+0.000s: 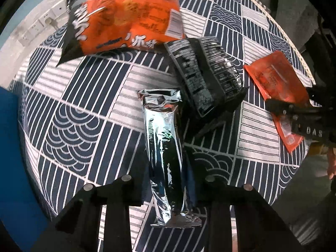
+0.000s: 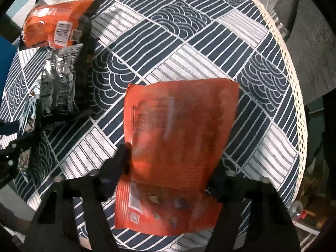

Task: Organize snacks
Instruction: 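Grasp the silver foil bar with the left gripper while the right grasps the orange bag, then carry both packets over the box and open both grippers to drop them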

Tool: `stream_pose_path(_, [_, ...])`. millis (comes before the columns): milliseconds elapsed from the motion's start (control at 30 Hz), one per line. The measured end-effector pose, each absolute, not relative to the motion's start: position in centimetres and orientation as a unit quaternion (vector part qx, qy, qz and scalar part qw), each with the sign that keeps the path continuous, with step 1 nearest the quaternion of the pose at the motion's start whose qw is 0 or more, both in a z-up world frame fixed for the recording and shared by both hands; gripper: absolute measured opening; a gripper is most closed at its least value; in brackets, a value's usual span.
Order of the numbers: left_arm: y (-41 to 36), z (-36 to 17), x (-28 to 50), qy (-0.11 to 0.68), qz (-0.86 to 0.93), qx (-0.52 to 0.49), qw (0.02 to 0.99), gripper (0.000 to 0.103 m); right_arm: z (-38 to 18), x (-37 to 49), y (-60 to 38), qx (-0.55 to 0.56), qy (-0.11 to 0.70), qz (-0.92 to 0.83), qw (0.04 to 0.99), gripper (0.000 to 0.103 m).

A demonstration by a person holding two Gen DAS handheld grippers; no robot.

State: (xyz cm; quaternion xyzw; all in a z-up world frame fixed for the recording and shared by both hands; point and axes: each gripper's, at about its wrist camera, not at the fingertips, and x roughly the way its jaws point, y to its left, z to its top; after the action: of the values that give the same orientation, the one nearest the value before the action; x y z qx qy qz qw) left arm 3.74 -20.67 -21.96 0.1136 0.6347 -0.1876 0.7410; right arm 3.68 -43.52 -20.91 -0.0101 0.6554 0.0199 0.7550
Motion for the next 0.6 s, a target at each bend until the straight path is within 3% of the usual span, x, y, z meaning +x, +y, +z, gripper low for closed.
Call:
stream_pose_path(167, [-19.1,-21.6,3.4,0.632,-0.183,0.115,0.744,0.03,-20.1,3.4,-44.2,0.007,0.655,0.024,0.755,0.04])
stream_pose_path(600, [-14.8,-17.7,3.4,0.603,-0.17,0.117,0.771,0.03,-15.8,4.7,-42.6,0.016,0.628,0.043,0.777,0.037])
